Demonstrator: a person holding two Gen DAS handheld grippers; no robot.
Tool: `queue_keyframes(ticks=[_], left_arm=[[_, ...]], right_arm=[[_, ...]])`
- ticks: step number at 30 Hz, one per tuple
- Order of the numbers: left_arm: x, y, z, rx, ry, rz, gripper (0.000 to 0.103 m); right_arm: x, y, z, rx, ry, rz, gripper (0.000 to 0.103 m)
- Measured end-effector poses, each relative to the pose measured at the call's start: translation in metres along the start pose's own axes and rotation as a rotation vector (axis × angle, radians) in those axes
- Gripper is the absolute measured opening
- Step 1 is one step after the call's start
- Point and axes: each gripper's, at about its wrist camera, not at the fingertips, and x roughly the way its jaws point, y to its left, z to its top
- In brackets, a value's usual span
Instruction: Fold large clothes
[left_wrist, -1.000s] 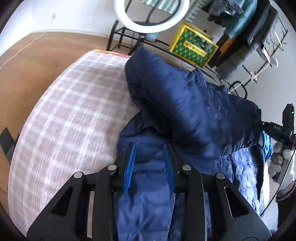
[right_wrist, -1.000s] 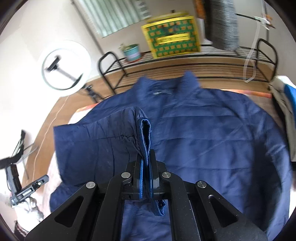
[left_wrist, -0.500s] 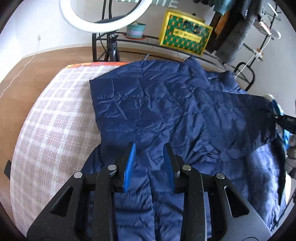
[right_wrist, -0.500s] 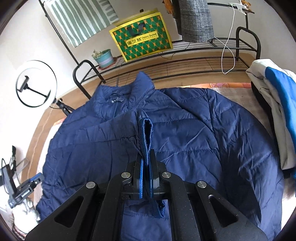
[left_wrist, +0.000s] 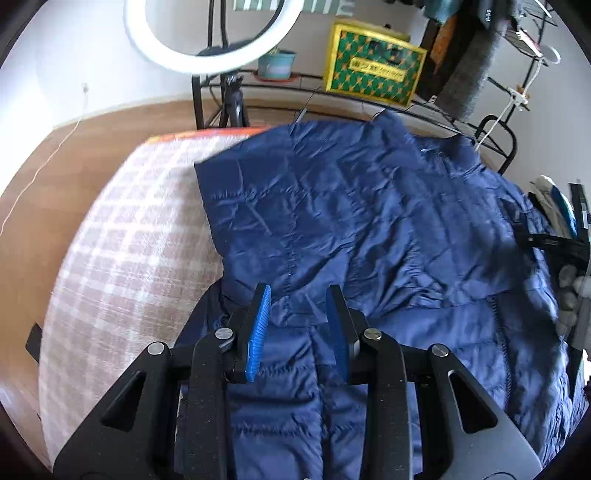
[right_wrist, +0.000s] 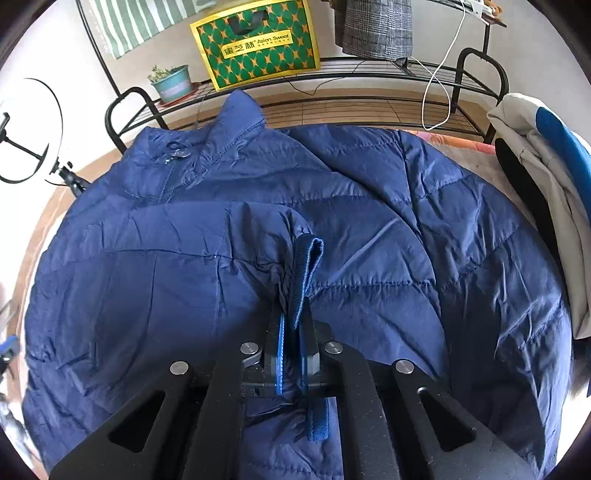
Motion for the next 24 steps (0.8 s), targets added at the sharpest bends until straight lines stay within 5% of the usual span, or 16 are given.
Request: queue_keyframes(ticks=[6,9,13,24], left_arm=[[-0.048,-0.01,0.0,-0.005,-0.055,-0.044,0.031],[-0.072,-0.018,-0.004,-0.02,-0.08,-0.074,0.031],[-0.104,-0.03,-0.011,-0.042,-0.099,-0.111,0.031],[-0.18,-0.101,-0.051,0.053,-0.156,-0.197,0.031]], right_arm=[[-0.031,-0.01,0.0,0.031,-0.029,0.041,0.013],[-0.066,-0.02,-0.007,0.041,-0.067,0.076,0.024],[-0.118,-0.042,-0.028,0.049,-0.112,0.1,0.026],[-0.252,-0.133,-0.135,0.115,-0.167,0.057,0.027]])
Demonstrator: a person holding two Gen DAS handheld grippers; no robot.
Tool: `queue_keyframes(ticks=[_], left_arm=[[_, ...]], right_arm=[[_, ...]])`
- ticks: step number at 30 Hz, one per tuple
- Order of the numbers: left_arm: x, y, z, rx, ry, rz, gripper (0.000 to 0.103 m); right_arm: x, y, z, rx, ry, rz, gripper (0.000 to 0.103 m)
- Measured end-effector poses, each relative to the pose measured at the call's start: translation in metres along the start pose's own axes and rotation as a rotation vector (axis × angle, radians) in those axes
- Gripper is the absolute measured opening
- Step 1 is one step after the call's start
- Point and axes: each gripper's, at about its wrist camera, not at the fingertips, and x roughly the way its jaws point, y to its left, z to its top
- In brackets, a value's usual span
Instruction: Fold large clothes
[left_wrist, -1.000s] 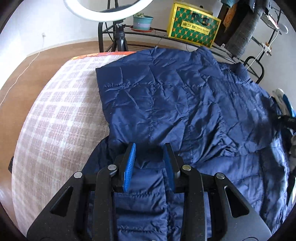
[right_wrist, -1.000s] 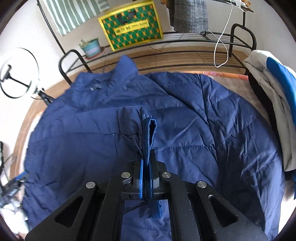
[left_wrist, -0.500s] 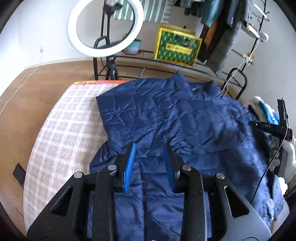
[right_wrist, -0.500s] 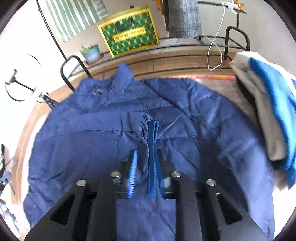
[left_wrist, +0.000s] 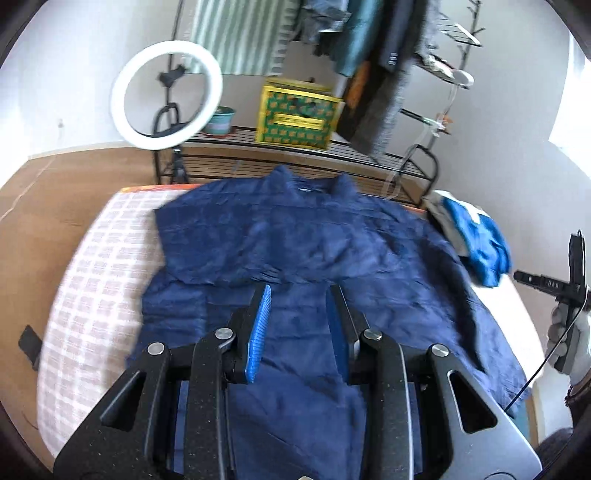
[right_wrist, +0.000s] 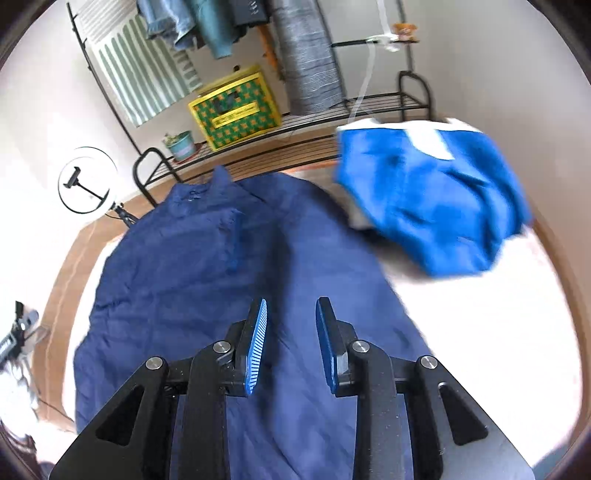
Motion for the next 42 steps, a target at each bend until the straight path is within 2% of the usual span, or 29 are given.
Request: queue_keyframes(ticks=[6,9,10,12,16,20,27,31,33,34,35,36,42], left_arm=[[-0.004,-0.042,-0.022,0.03,0.036,-0.076,0.031],[0.001,-0.061,-0.035,0.054,0.063,-0.101,0.031],[0.002,-0.066,-0.038,0.066,0.068,-0.103,0.031],[0.007,-0.081,-0.047,0.119,0.082,-0.096,0.031],[0.013,-0.092,-0.061,0.157,0.11,-0.098,0.031],[0.014,-0.092,-0.068,0.163,0.119,-0.088,0.031],[0.013,-0.08,-0.068,0.151,0.117,-0.07,0.031],[0.009,-0.071,-0.065,0.13,0.105,-0.064,0.031],[0.008,-0.067,-0.064,0.117,0.103,-0.068,0.031],[0.007,-0.066,-0.063,0.11,0.101,-0.07,0.031],[0.006,-0.064,-0.062,0.105,0.096,-0.069,0.031],[0.006,-0.062,-0.061,0.1,0.092,-0.066,0.031],[0.004,-0.055,-0.056,0.087,0.082,-0.059,0.031]], right_arm=[[-0.064,-0.06,-0.067,0.078,-0.004,-0.082,0.029],[-0.084,-0.082,-0.098,0.131,-0.004,-0.122,0.043],[-0.089,-0.089,-0.108,0.156,-0.001,-0.134,0.046],[-0.094,-0.102,-0.129,0.207,0.019,-0.143,0.046],[-0.088,-0.123,-0.167,0.285,0.072,-0.174,0.046],[-0.068,-0.146,-0.184,0.379,0.115,-0.173,0.046],[-0.05,-0.16,-0.192,0.407,0.169,-0.236,0.046],[-0.039,-0.16,-0.194,0.399,0.222,-0.24,0.046],[-0.037,-0.159,-0.195,0.387,0.225,-0.212,0.045],[-0.036,-0.158,-0.195,0.389,0.223,-0.186,0.034],[-0.035,-0.158,-0.194,0.392,0.224,-0.17,0.013],[-0.034,-0.158,-0.195,0.397,0.227,-0.16,0.006],[-0.064,-0.156,-0.18,0.446,0.112,-0.084,0.001]])
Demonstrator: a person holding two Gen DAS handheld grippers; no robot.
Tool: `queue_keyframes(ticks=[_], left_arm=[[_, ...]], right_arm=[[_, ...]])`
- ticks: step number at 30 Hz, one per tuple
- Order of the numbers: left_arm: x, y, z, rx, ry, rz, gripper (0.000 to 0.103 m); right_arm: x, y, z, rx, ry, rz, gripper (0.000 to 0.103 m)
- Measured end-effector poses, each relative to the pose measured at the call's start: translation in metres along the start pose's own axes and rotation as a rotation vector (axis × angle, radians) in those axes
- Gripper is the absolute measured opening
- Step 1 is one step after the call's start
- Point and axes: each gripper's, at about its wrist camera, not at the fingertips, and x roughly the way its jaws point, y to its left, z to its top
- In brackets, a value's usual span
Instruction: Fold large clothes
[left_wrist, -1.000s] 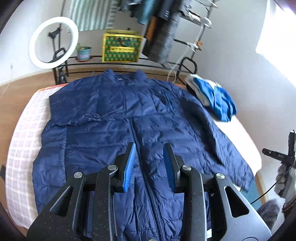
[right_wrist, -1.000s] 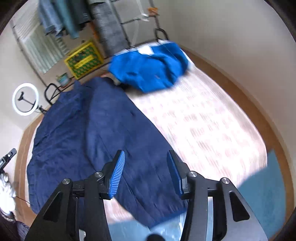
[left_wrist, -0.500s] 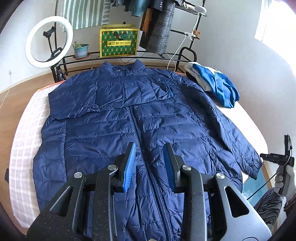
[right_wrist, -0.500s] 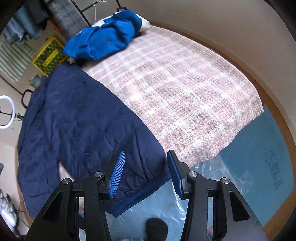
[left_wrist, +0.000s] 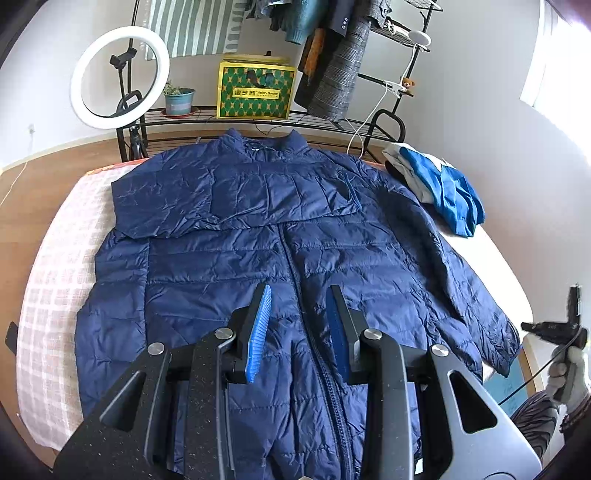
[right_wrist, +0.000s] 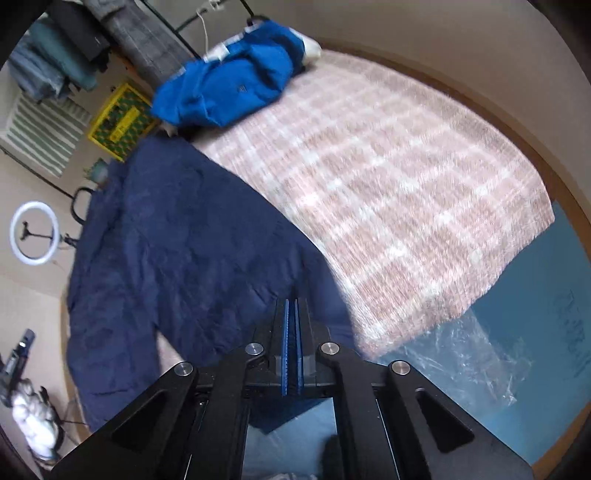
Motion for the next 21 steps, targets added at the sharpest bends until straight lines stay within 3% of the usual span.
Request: queue_keyframes(ticks=[7,10,12,13,14,17,21], left_arm=[[0.005,0.01,0.004,-0.029,0.004,0.004,0.031],[0.003,0.01,0.002,-0.014,0.005,0.003,0.031],[0.002,0.008,-0.001,0.005,0.008,0.007,0.031],[0.002,0.008,-0.002,0.009,0.008,0.007,0.031],[0.002,0.008,-0.002,0.01,0.009,0.008,0.031],[0.004,0.01,-0.002,0.0,0.013,0.001,0.031],[0.005,0.011,-0.002,0.003,0.021,0.002,0.031]], right_arm=[[-0.051,0.048,0.026,-0.088,-0.144,0.073,0.0],[-0.044,0.053,0.03,-0.121,-0.116,0.023,0.001],[-0.029,0.043,0.028,-0.127,-0.051,-0.004,0.017],[-0.022,0.037,0.026,-0.119,-0.025,-0.021,0.041],[-0.013,0.029,0.023,-0.106,-0.006,-0.048,0.057],[0.007,0.004,0.014,-0.075,0.034,-0.122,0.058],[0.026,-0.017,0.004,-0.022,0.107,-0.112,0.057]])
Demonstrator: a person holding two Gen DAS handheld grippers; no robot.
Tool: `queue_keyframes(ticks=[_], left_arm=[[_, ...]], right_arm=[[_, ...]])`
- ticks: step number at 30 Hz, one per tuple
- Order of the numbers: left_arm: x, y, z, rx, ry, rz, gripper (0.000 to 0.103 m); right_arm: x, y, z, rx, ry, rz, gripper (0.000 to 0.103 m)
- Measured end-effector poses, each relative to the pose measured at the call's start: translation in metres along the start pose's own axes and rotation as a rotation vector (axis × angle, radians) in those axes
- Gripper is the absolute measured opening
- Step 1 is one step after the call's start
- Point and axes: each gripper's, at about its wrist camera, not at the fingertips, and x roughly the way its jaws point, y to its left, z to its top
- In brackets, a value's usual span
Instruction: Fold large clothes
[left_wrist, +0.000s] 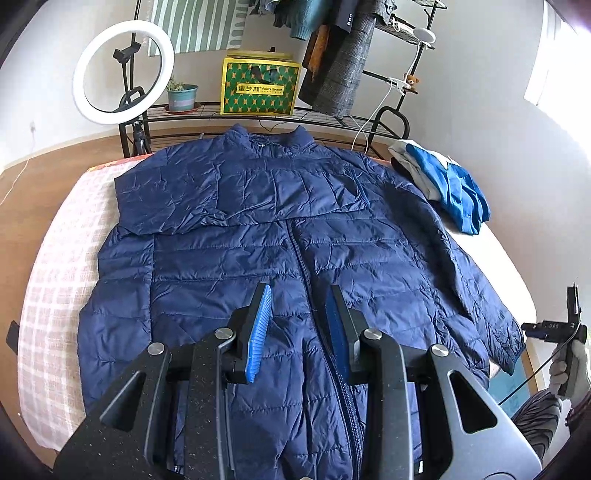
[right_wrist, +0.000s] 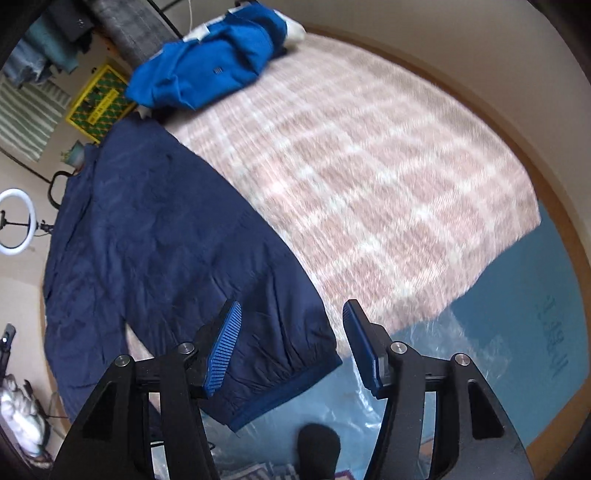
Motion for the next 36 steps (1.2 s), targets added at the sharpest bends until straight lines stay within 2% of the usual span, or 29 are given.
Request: queue_keyframes(ticks=[3,5,7,9,12,15,18,22,26,30,36], left_arm=[[0.005,-0.001,0.0,0.0,0.015,-0.001,0.031],[0.007,-0.003,0.0,0.002,0.019,-0.004,0.031],[0.009,-0.005,0.001,0.01,0.021,-0.005,0.031],[0.009,-0.006,0.001,0.014,0.021,-0.004,0.031],[0.009,-0.006,0.001,0.012,0.021,-0.002,0.031],[0.009,0.0,0.002,0.008,0.021,0.008,0.031],[0.008,0.009,0.005,-0.004,0.018,0.01,0.031],[0.002,0.021,0.01,-0.037,0.002,0.0,0.031],[-0.001,0.039,0.018,-0.102,0.005,-0.037,0.031],[-0.001,0.06,0.023,-0.182,0.009,-0.074,0.031],[0.005,0.077,0.024,-0.172,0.022,-0.032,0.031]], right_arm=[[0.006,0.005,-0.007,-0.033,0.025,-0.004,0.04],[0.013,0.011,-0.012,-0.068,0.046,-0.007,0.009],[0.011,0.017,-0.014,-0.074,0.036,0.004,0.004],[-0.001,0.02,-0.014,-0.058,-0.001,0.027,0.003],[-0.032,0.027,-0.009,-0.022,-0.079,0.111,0.003],[-0.068,0.049,-0.001,-0.037,-0.162,0.178,0.002],[-0.099,0.086,0.007,-0.096,-0.227,0.252,0.002],[-0.118,0.155,0.012,-0.205,-0.258,0.357,0.002],[-0.105,0.232,0.009,-0.317,-0.227,0.442,0.002],[-0.067,0.307,0.006,-0.414,-0.166,0.486,0.002],[0.008,0.386,-0.01,-0.501,-0.027,0.545,0.001]])
